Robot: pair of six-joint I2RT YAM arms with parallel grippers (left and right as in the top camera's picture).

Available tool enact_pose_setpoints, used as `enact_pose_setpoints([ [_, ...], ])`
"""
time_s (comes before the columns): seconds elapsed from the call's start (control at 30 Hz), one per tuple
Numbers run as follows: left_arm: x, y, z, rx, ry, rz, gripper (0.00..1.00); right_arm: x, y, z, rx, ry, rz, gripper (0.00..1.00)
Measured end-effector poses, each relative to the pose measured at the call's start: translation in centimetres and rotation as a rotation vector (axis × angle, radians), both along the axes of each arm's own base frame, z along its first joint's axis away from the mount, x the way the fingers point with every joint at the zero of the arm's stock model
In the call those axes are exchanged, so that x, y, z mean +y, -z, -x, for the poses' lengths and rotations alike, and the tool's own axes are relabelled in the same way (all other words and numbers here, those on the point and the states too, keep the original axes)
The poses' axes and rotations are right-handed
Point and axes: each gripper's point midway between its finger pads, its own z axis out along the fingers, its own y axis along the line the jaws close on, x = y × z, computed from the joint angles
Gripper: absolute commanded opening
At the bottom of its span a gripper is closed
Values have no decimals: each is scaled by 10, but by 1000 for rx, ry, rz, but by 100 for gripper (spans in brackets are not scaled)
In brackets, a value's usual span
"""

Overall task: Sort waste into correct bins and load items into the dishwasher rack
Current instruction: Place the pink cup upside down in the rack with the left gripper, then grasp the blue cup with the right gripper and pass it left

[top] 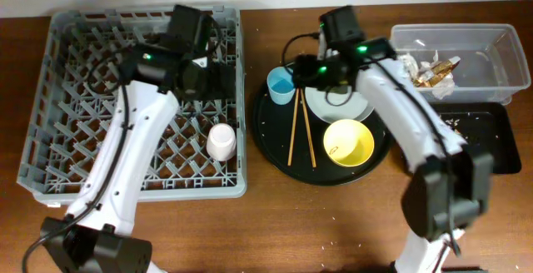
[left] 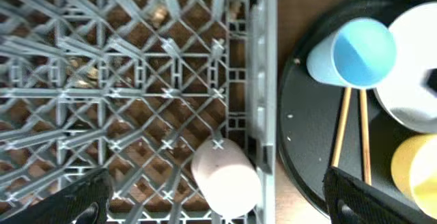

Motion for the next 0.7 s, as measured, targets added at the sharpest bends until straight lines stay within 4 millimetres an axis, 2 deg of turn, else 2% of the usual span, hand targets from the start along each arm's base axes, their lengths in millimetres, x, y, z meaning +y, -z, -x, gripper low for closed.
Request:
enact_pose_setpoints([
  [0.07,13,0,-1,5,-32,-2,93,10,45,-14,50,43,-11,60],
  [0.13,24,0,-4,4,-59,-4,90,12,72,-21,80,77,-18,47],
  [0.17,25,0,-4,3,-63,-5,90,13,79,-21,91,82,-16,42],
  [0.23,25,0,-4,4,-64,-5,89,12,82,-21,102,99,-20,28],
  [0.3,25,0,-4,4,-64,-4,89,11,82,-21,109,102,-27,4],
  [0.37,25,0,-4,4,-64,-5,82,7,81,-21,126,107,-58,4],
  [0.43,25,0,-4,4,-64,-5,81,-1,77,-19,148,120,-80,4],
  [0.5,25,0,-3,9,-62,-2,82,-10,62,-10,173,112,-103,4],
  [0.57,18,1,-1,23,-43,44,87,-16,22,3,162,65,-167,4],
  [0.6,8,0,0,38,-19,126,95,-21,-7,13,140,26,-212,4],
  [0.7,-19,-15,-11,-2,105,360,99,-29,-84,39,28,-93,-348,4],
])
